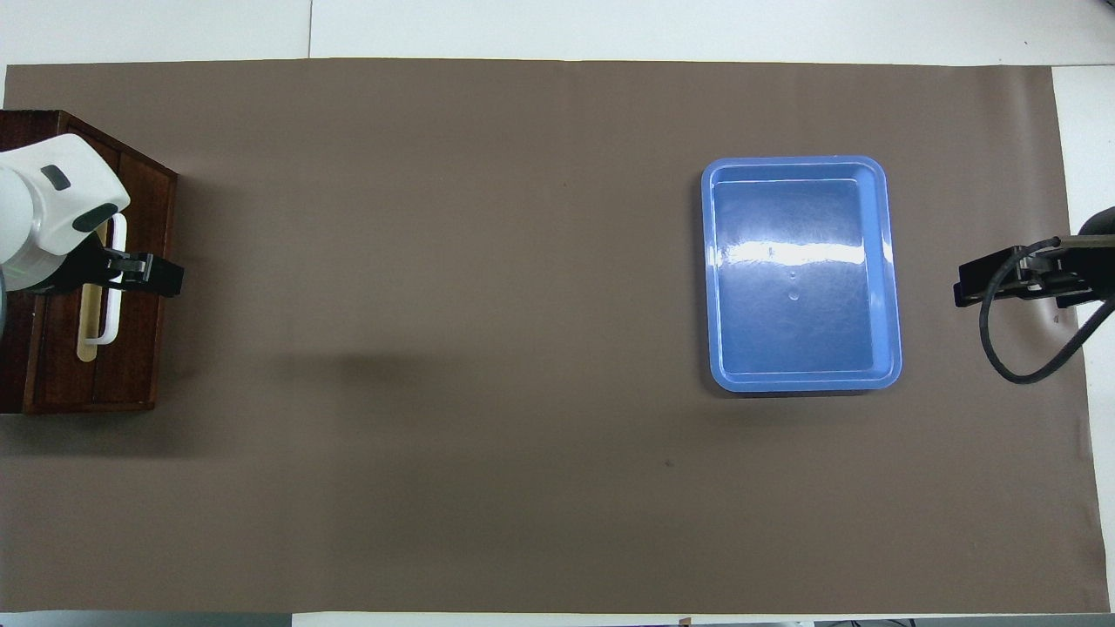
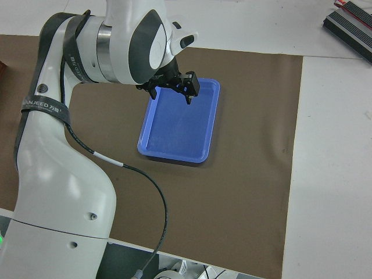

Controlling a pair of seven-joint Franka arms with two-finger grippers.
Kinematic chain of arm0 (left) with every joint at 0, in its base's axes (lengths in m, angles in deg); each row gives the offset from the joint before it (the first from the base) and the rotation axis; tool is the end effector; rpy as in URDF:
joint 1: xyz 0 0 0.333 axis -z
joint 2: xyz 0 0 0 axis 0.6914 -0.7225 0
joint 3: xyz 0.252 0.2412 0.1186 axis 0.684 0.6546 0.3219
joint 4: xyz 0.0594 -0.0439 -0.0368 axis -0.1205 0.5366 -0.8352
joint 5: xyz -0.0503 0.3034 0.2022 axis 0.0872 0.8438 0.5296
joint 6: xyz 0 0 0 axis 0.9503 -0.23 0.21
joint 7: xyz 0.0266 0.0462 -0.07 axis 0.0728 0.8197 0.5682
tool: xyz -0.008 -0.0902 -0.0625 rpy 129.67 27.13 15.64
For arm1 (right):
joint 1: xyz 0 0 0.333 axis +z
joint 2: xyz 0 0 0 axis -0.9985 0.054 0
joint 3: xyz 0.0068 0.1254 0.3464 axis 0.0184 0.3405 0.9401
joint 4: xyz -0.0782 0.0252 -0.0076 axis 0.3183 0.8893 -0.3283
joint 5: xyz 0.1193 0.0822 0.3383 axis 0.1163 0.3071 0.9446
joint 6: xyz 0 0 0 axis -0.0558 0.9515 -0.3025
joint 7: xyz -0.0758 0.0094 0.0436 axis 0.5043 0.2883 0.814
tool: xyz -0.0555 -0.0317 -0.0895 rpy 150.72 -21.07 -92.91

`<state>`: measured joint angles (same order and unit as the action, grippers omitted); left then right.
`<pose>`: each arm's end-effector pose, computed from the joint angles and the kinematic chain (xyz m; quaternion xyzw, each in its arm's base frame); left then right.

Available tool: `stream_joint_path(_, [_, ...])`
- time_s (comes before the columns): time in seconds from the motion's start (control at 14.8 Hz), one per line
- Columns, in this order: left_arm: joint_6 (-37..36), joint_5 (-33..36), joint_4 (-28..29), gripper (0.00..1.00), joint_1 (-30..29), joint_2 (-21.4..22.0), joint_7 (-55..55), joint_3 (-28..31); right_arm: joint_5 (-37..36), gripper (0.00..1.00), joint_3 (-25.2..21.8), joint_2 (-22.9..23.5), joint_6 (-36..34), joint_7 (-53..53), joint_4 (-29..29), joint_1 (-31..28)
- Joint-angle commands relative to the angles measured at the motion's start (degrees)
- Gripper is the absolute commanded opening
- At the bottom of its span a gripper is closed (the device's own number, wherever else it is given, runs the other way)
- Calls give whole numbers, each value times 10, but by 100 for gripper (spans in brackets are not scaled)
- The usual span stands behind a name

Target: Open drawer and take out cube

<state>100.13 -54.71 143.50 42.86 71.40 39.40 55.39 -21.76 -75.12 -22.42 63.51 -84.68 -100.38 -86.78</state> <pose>0.5329 -0.0360 0.5784 -0.9915 0.0903 0.0141 0.0926 0.5061 -0.0057 0.6578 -0.9989 0.0190 0.0419 0.0012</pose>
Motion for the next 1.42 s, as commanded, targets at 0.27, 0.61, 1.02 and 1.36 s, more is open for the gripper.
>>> stream_joint_path(0.27, [79, 137, 65, 100, 34, -30, 128, -4, -2, 100, 2, -3, 17, 16, -7, -7])
stream_joint_path(0.61, [105, 192, 75, 100, 35, -48, 131, -3, -1, 100, 3, -3, 15, -27, -6, 0])
stream_joint_path(1.02, [160, 239, 101, 100, 29, -68, 129, 4, -1, 100, 3, -3, 9, -167, -7, -1])
stream_joint_path(1.36, [186, 245, 109, 100, 28, -77, 130, 22, 2, 100, 13, -1, 10, -391, -7, 5])
